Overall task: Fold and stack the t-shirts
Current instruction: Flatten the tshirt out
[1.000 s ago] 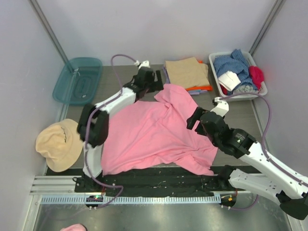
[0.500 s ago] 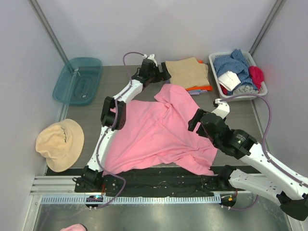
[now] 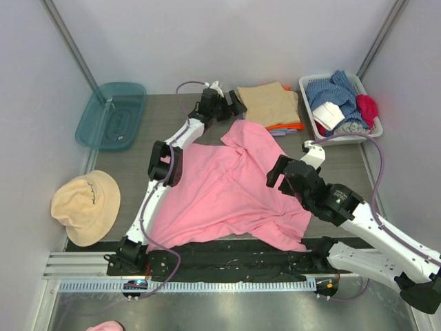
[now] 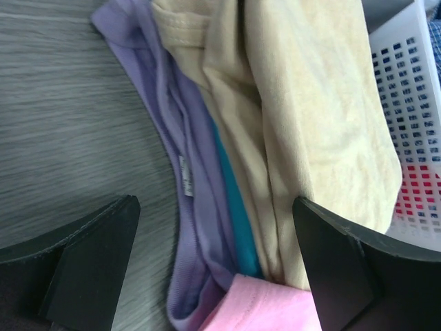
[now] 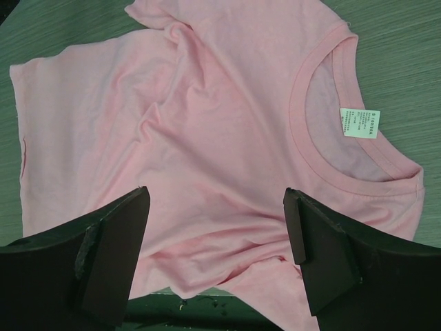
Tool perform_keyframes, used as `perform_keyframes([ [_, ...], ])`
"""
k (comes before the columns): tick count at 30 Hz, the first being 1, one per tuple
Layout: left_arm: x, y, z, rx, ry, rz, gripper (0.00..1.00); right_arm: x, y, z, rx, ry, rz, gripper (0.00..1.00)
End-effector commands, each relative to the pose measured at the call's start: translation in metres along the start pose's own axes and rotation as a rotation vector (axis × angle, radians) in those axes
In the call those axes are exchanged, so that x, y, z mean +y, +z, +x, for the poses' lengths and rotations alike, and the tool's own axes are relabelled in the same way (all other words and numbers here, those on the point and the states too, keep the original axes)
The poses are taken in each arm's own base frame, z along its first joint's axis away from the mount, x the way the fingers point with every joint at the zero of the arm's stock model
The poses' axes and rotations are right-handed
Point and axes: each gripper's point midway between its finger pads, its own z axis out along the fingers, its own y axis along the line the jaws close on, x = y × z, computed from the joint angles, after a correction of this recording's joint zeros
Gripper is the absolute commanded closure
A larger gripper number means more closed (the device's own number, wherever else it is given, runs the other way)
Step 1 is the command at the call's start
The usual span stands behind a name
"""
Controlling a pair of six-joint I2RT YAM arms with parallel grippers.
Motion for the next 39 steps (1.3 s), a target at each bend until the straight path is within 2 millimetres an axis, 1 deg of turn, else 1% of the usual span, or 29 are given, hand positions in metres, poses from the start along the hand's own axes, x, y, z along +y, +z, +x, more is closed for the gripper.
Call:
perform_keyframes([
  [1,-0.023,0.008,0.026,0.051,-0.009,0.076,0.00,0.004,0.003,-0.004,-0.027,0.009,-0.011,0.13],
  [2,-0.027,0.010,0.034,0.064,-0.006,0.080,0.00,0.004,0.003,-0.004,-0.028,0.010,-0.009,0.13],
  [4,-0.030,0.012,0.039,0.069,-0.004,0.085,0.00,0.003,0.003,-0.004,-0.028,0.011,-0.007,0.12],
  [5,-0.030,0.014,0.045,0.076,-0.010,0.084,0.00,0.003,0.002,-0.006,-0.035,0.016,-0.008,0.12],
  [10,-0.038,0.019,0.047,0.065,-0.028,0.105,0.00,0.001,0.000,-0.006,-0.037,0.017,-0.008,0.12],
  [14,-0.041,0.022,0.057,0.084,-0.062,0.115,0.00,-0.001,0.000,-0.006,-0.038,0.017,-0.002,0.11],
  [15,-0.043,0.024,0.057,0.074,-0.075,0.131,0.00,-0.001,-0.001,-0.007,-0.042,0.020,-0.002,0.11],
  [18,-0.041,0.026,0.056,0.064,-0.105,0.135,0.01,-0.002,-0.002,-0.009,-0.047,0.021,0.003,0.11],
  [20,-0.041,0.028,0.055,0.056,-0.114,0.139,0.12,-0.003,-0.003,-0.010,-0.052,0.020,0.007,0.11],
  [21,-0.039,0.028,0.055,0.055,-0.122,0.137,0.27,-0.003,-0.003,-0.011,-0.054,0.021,0.007,0.11],
  [22,-0.037,0.029,0.056,0.056,-0.135,0.136,0.34,-0.005,-0.004,-0.012,-0.060,0.021,0.010,0.10],
  [26,-0.028,0.029,0.051,0.047,-0.175,0.139,0.59,-0.007,-0.005,-0.012,-0.063,0.019,0.018,0.09],
  [27,-0.025,0.029,0.051,0.046,-0.181,0.137,0.72,-0.007,-0.004,-0.012,-0.064,0.019,0.019,0.09],
  [29,-0.021,0.029,0.046,0.038,-0.192,0.131,0.86,-0.008,-0.004,-0.012,-0.062,0.021,0.021,0.09],
  [30,-0.020,0.028,0.045,0.035,-0.191,0.129,0.95,-0.008,-0.004,-0.010,-0.059,0.016,0.022,0.09],
  [31,-0.016,0.028,0.046,0.038,-0.194,0.120,0.98,-0.008,-0.003,-0.010,-0.059,0.017,0.022,0.09],
  [32,-0.014,0.024,0.037,0.028,-0.193,0.118,1.00,-0.009,-0.003,-0.010,-0.058,0.015,0.023,0.09],
  [33,-0.012,0.021,0.035,0.033,-0.196,0.118,1.00,-0.009,-0.003,-0.009,-0.059,0.016,0.027,0.09],
  [34,0.000,0.018,0.034,0.037,-0.205,0.097,1.00,-0.010,-0.002,-0.007,-0.054,0.014,0.029,0.09],
  [35,-0.004,0.012,0.023,0.025,-0.188,0.103,1.00,-0.010,-0.001,-0.007,-0.054,0.015,0.030,0.09],
  [36,-0.003,0.007,0.019,0.023,-0.180,0.098,1.00,-0.010,0.000,-0.005,-0.048,0.016,0.031,0.09],
  [37,0.011,0.003,0.021,0.033,-0.182,0.070,1.00,-0.009,0.000,-0.004,-0.047,0.017,0.027,0.09],
  [38,0.016,-0.001,0.017,0.028,-0.165,0.060,1.00,-0.009,0.001,-0.003,-0.045,0.019,0.025,0.09],
  [39,0.013,-0.008,0.007,0.019,-0.155,0.061,1.00,-0.008,0.002,-0.002,-0.042,0.020,0.021,0.09],
])
